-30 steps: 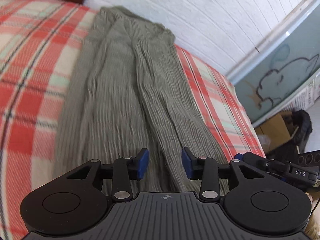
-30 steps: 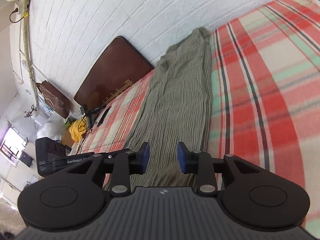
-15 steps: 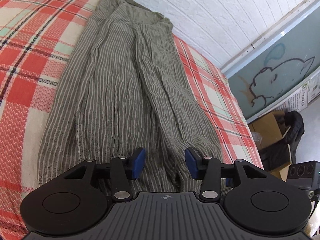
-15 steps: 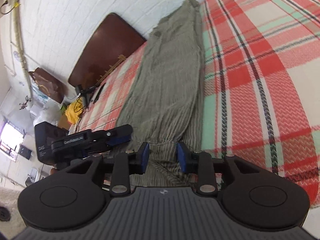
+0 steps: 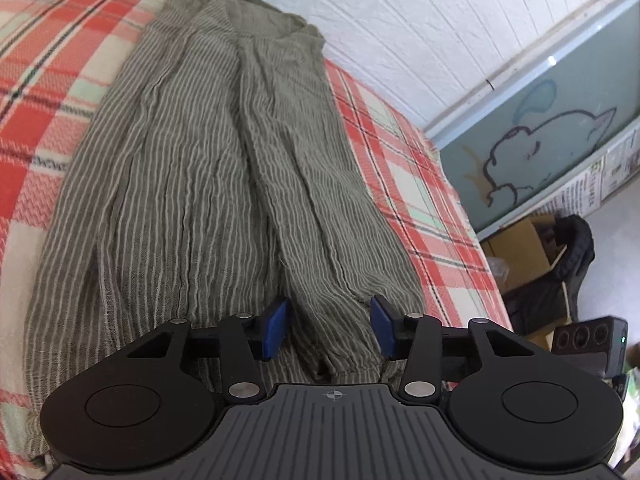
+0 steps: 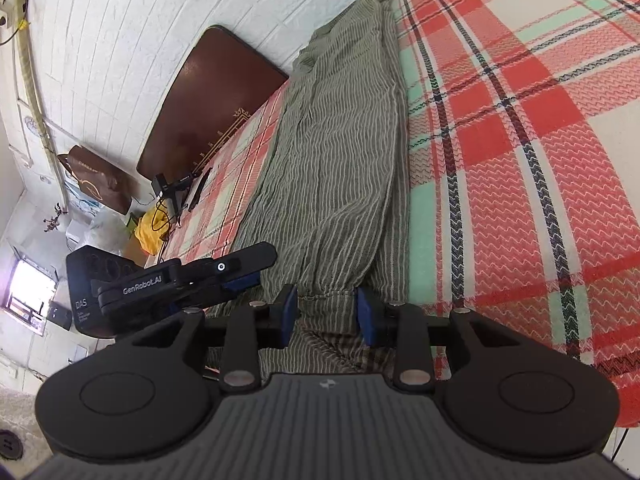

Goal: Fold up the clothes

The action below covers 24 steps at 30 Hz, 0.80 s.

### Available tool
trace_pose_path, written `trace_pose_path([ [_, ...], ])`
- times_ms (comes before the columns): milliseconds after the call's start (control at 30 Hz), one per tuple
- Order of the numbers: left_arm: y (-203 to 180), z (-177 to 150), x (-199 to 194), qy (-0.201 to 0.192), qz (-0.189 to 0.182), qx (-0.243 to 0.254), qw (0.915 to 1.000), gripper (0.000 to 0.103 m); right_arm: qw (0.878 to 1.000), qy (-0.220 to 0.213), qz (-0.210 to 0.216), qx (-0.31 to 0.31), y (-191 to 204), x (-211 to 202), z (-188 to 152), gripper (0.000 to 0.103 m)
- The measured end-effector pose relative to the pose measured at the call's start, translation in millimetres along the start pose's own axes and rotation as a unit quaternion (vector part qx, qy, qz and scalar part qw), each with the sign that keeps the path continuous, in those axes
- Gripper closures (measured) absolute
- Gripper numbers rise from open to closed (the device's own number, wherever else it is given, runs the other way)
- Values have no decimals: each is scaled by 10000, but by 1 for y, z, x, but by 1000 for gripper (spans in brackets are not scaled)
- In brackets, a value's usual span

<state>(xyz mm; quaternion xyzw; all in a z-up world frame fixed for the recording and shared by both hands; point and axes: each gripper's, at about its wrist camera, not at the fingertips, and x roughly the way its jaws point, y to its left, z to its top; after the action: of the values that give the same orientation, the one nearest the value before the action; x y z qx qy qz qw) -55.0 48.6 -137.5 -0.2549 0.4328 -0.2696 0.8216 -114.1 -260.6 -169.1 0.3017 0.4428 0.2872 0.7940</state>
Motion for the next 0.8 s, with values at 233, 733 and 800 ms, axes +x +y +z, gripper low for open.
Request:
trace_pose_path([
  [233, 3, 9, -10, -99, -73, -240, 9996, 100, 9989, -13, 176, -430, 16, -5, 6, 96],
  [733, 10, -12, -25, 233, 179, -131, 9995, 89, 9974, 560, 251, -378, 24, -4, -10, 96],
  [800, 14, -15, -22, 287, 227, -165, 9992, 89, 9975, 615, 183, -287, 18, 0, -14, 96],
])
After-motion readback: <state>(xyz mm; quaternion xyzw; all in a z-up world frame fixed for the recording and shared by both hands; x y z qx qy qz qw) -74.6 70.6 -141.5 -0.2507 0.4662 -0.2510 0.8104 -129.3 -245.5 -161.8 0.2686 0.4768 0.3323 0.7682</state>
